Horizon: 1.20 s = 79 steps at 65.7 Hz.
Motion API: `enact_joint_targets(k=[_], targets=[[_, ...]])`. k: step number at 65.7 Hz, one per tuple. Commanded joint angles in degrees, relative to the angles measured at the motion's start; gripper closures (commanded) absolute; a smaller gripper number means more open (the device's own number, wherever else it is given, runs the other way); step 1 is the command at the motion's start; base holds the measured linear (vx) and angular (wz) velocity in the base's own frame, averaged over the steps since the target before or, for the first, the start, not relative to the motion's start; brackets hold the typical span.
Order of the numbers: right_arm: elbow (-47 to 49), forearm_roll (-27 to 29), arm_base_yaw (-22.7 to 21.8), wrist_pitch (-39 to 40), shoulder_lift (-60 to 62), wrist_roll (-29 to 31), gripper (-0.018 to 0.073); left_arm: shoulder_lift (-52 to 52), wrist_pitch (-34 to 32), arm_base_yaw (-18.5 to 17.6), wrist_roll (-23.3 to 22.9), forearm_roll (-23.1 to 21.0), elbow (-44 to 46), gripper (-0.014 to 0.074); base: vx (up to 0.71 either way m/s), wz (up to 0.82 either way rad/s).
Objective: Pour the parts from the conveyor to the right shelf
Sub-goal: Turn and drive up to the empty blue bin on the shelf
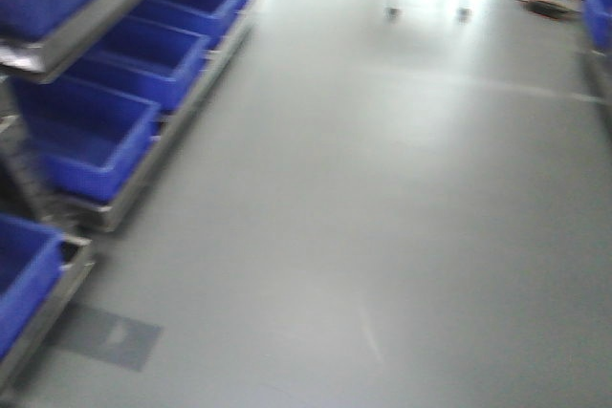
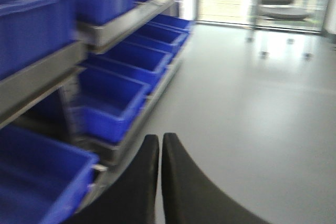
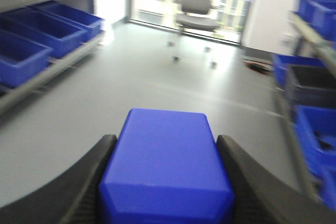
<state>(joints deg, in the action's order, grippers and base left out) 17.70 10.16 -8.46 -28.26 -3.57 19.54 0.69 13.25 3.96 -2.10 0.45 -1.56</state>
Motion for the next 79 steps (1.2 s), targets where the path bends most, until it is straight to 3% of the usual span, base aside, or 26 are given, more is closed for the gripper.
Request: enact_joint_targets(k=[1, 46, 79], targets=[[1.46, 0.19, -0.33, 4.43, -0.78, 0.42, 0.0564, 0.68, -4.24, -0.16, -0.49, -0.45, 1.13, 0.0603, 0.35, 1.11], [1.46, 0.14, -0.26, 4.38, -0.78, 0.42, 0.0564, 0.68, -4.24, -0.16, -0.49, -0.45, 1.13, 0.0603, 0.29, 1.10], [1.46, 0.14, -0.26, 4.38, -0.78, 0.42, 0.0564, 0.68, -4.24, -0.16, -0.49, -0.45, 1.13, 0.0603, 0.22, 0.71]])
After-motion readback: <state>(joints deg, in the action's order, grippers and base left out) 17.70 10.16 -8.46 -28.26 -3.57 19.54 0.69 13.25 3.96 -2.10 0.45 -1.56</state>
